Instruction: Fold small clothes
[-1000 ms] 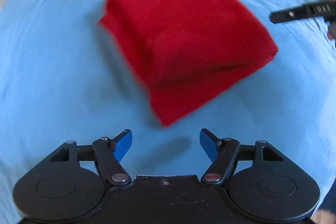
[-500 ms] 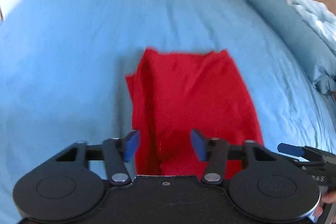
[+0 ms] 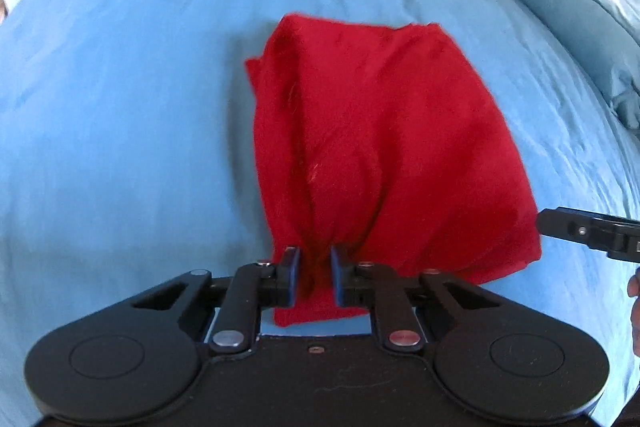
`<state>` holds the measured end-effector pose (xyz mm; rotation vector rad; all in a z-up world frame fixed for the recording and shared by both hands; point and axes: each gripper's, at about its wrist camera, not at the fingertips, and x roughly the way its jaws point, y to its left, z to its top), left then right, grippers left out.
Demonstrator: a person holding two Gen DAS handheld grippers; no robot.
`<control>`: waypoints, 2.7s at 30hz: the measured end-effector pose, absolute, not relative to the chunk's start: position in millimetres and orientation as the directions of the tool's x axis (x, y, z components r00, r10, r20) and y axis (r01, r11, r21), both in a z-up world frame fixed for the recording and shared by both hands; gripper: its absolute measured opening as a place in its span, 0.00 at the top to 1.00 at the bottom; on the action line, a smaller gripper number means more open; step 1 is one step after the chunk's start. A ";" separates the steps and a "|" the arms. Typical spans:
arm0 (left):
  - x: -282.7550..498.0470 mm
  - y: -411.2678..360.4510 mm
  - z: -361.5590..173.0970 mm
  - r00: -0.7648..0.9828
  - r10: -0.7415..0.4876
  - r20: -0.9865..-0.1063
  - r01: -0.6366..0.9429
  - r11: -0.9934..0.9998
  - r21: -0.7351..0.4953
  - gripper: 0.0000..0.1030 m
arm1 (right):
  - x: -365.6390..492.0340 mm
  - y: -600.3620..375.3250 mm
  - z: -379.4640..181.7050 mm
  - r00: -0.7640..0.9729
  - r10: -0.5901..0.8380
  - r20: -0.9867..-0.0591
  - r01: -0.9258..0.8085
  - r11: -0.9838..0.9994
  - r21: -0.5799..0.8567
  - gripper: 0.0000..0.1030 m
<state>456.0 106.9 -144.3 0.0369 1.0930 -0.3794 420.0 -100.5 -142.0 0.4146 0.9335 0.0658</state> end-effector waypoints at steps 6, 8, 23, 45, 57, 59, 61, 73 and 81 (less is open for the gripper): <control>464.1 96.2 -122.4 0.487 -0.297 -0.822 0.351 0.928 -0.127 0.80 | 420.7 -101.4 -141.3 0.607 0.228 -0.761 0.116 0.922 0.369 0.10; 472.0 95.1 -125.9 0.473 -0.296 -0.830 0.337 0.931 -0.140 0.79 | 420.5 -100.8 -141.0 0.612 0.228 -0.758 0.117 0.921 0.371 0.10; 490.2 95.9 -124.9 0.446 -0.270 -0.853 0.321 0.938 -0.129 0.90 | 417.5 -102.2 -137.6 0.619 0.236 -0.749 0.117 0.916 0.385 0.10; 436.3 119.3 -149.7 0.515 -0.175 -0.839 0.267 0.963 -0.037 0.41 | 413.7 -112.5 -169.8 0.522 0.031 -0.852 0.044 0.997 0.064 0.10; 457.5 122.1 -125.7 0.521 -0.223 -0.824 0.300 0.952 -0.068 0.25 | 435.0 -139.2 -132.1 0.556 0.248 -0.793 0.088 0.931 0.353 0.08; 478.6 122.3 -119.7 0.507 -0.265 -0.820 0.301 0.946 -0.120 0.21 | 450.4 -143.3 -128.2 0.558 0.303 -0.772 0.095 0.901 0.423 0.04; 505.6 121.5 -126.4 0.471 -0.297 -0.831 0.286 0.942 -0.175 0.21 | 471.0 -143.8 -129.3 0.546 0.342 -0.765 0.102 0.879 0.466 0.03; 559.6 123.5 -179.3 0.325 -0.472 -0.820 0.138 0.881 -0.453 0.59 | 531.9 -137.7 -186.3 0.512 0.477 -0.714 0.157 0.766 0.624 0.32; 541.3 103.8 -145.2 0.373 -0.441 -0.816 0.166 0.897 -0.409 0.78 | 530.3 -129.3 -169.9 0.571 0.431 -0.699 0.109 0.803 0.585 0.63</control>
